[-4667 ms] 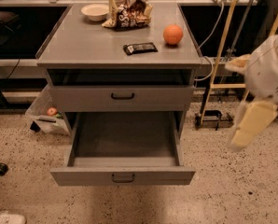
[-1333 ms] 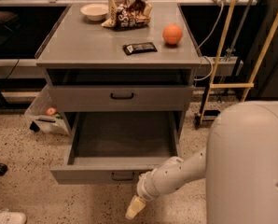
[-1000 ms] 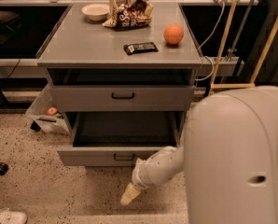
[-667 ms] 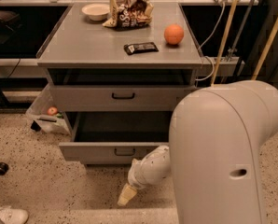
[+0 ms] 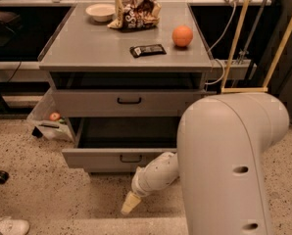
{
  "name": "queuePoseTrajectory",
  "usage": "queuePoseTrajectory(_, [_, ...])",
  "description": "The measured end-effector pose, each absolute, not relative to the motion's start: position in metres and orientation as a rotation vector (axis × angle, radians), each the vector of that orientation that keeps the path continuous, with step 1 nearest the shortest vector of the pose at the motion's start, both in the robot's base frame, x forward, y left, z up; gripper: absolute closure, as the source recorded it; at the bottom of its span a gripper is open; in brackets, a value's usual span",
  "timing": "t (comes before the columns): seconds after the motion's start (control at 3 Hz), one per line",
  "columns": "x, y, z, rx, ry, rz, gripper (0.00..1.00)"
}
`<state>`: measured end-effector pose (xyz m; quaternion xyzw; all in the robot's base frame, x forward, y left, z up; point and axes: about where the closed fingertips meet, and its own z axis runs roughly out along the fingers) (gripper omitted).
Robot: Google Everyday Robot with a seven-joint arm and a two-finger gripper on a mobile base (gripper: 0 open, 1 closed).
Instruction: Close middle drawer
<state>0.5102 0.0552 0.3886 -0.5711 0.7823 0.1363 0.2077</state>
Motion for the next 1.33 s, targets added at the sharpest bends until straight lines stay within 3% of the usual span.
queuePoseTrajectory(0.33, [0.522,0.062,0.345,-1.599,2.224,0.446,0.00])
queuePoseTrajectory(0.67, [0.583,0.068,0.348,-1.530,2.215,0.404,0.00])
queuePoseTrajectory(1.0, [0.583,0.068,0.347,-1.527,2.214,0.401,0.00])
queuePoseTrajectory(1.33, [0.617,0.074,0.376,-1.462,2.166,0.332,0.00])
